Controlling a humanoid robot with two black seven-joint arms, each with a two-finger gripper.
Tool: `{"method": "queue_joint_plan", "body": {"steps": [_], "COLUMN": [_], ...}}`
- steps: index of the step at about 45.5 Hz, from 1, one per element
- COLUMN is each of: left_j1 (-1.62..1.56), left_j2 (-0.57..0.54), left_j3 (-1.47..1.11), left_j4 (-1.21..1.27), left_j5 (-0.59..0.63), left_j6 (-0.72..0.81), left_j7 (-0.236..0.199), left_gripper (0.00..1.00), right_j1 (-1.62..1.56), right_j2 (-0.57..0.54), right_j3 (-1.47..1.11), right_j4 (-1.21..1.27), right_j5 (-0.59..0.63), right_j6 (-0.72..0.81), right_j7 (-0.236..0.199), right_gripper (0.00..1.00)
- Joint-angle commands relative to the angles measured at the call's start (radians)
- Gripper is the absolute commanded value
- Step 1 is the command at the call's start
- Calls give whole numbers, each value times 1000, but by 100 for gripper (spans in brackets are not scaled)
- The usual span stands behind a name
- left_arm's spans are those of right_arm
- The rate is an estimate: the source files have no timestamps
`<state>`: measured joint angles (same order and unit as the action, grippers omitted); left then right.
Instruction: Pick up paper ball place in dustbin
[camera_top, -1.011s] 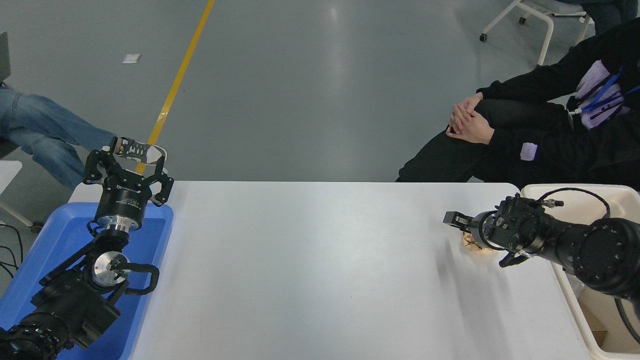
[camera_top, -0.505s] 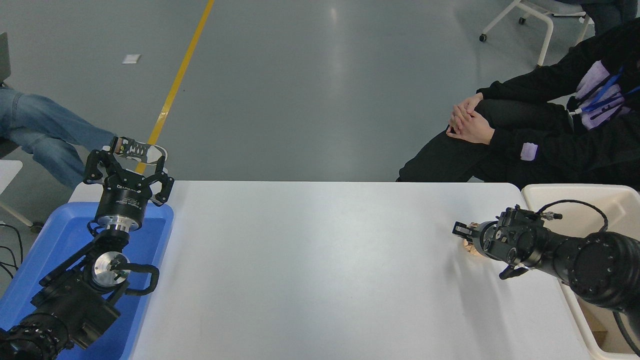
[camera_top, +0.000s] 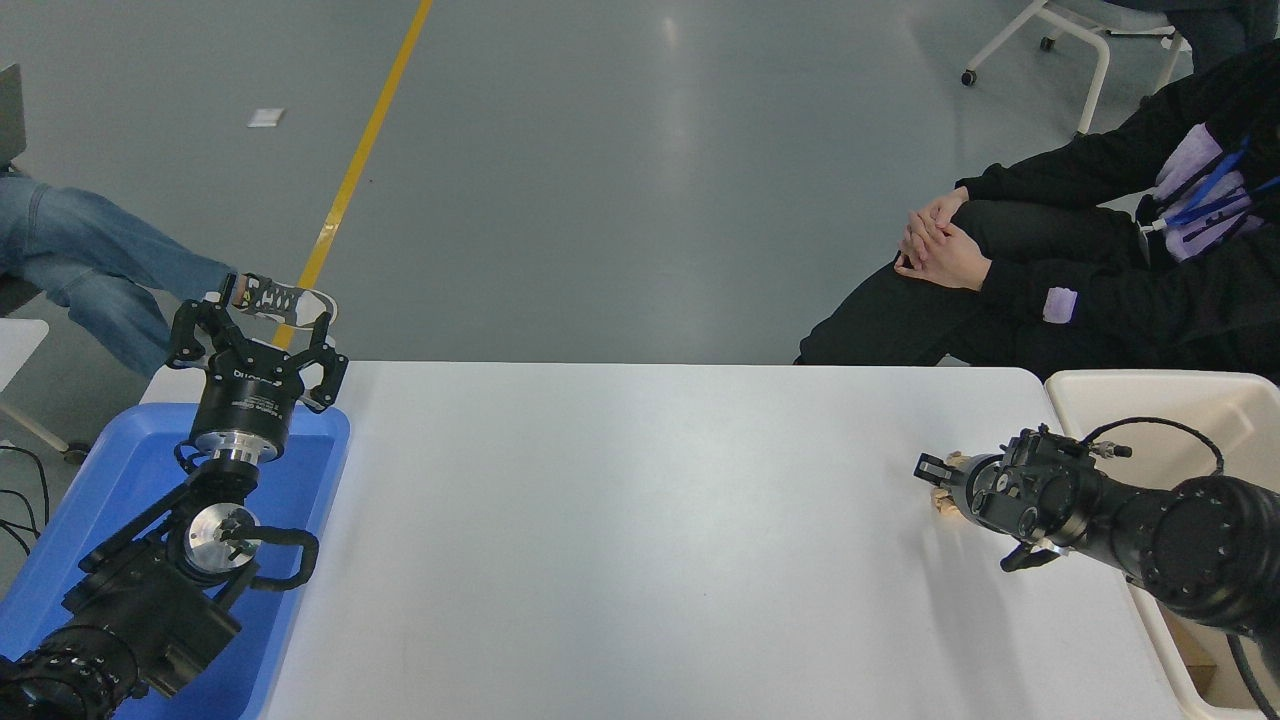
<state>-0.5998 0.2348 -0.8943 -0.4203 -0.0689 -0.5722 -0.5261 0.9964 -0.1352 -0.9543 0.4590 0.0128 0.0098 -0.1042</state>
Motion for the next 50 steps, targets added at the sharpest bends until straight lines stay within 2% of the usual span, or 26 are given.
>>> {"method": "queue_joint_plan", "body": {"steps": [1,15,31,42,50], "left_j1": [0,0,0,0,0], "left_j2": [0,0,1,1,1], "left_j3": [0,0,0,0,0], "left_j4": [0,0,0,0,0], "left_j5": [0,0,0,0,0], "left_j6": [0,0,0,0,0], "left_j7": [0,0,0,0,0], "left_gripper": [99,99,99,99,99], "right_j1": [-4,47,356,599,806], "right_j2": [-6,-38,-208,-265,-264], "right_j3": [8,-4,-113,-222,-251], "right_j4": [7,92,521,780,891], "right_j5": [3,-2,-14,-14,-14], "right_j6": [-4,-28,-11,131,439], "right_j7": [-2,-2,3,8,8], "right_gripper": [0,0,0,0,0]}}
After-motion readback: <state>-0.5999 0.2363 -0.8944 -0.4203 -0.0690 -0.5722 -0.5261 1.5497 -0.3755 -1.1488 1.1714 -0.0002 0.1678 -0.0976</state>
